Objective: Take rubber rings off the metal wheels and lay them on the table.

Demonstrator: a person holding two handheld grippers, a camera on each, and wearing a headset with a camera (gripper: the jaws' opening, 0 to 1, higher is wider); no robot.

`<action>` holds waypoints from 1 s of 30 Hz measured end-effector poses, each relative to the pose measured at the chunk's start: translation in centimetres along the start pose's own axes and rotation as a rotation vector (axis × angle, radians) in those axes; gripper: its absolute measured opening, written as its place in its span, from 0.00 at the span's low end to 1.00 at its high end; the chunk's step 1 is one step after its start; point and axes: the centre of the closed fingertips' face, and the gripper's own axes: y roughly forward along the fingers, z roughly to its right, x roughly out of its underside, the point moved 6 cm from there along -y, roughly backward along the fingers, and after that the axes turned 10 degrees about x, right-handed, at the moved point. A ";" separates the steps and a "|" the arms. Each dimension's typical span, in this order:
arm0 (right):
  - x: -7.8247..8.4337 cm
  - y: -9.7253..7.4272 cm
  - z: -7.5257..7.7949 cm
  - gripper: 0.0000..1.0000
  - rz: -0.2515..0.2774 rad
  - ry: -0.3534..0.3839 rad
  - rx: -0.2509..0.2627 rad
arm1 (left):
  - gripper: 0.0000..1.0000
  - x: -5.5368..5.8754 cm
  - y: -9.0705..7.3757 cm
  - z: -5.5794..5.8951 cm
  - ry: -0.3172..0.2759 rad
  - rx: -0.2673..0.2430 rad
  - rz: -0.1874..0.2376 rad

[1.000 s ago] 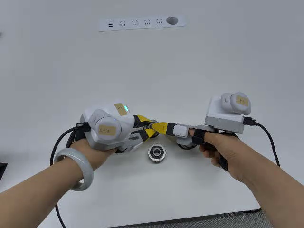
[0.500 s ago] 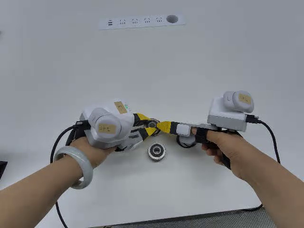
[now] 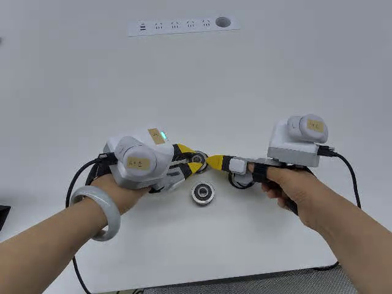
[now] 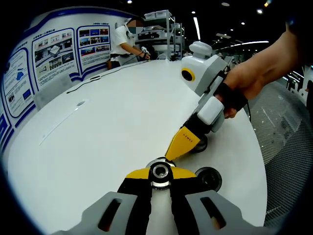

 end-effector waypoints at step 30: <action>-0.2 0.0 -0.5 0.02 0.005 -0.027 -0.007 | 0.14 0.0 -0.1 0.0 -0.002 -0.002 -0.003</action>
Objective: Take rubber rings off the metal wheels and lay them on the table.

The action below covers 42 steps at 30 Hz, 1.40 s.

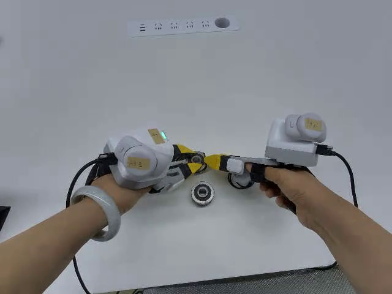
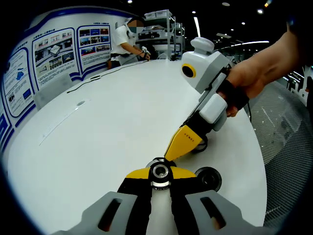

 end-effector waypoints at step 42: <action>0.1 -0.3 -0.8 0.02 0.009 0.022 -0.012 | 0.21 -0.3 -0.3 0.4 0.035 0.005 0.015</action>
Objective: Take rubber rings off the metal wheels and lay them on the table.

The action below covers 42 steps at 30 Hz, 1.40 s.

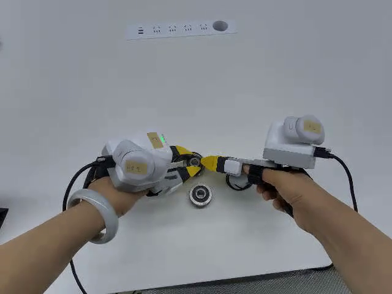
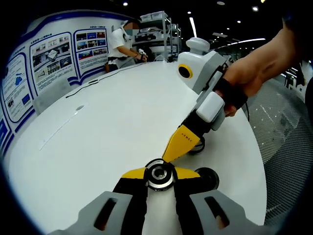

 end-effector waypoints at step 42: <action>-0.3 -1.2 -0.7 0.02 0.024 0.010 -0.030 | 0.39 2.1 -3.0 -0.3 -0.028 -0.061 0.006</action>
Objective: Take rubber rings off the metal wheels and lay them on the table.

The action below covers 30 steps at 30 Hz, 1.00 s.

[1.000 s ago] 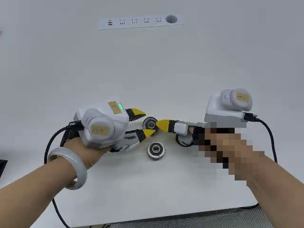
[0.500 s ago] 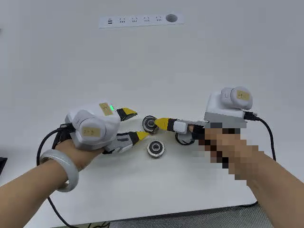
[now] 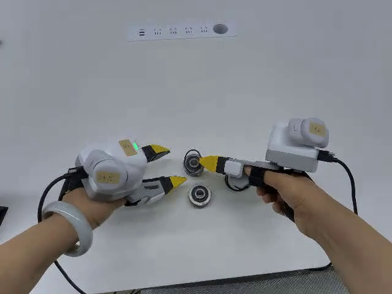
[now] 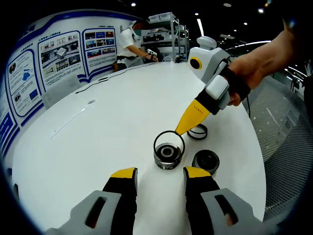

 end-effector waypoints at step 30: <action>1.4 -5.0 2.8 0.02 0.077 0.088 0.070 | 0.45 0.7 -1.3 0.3 -0.025 -0.021 0.015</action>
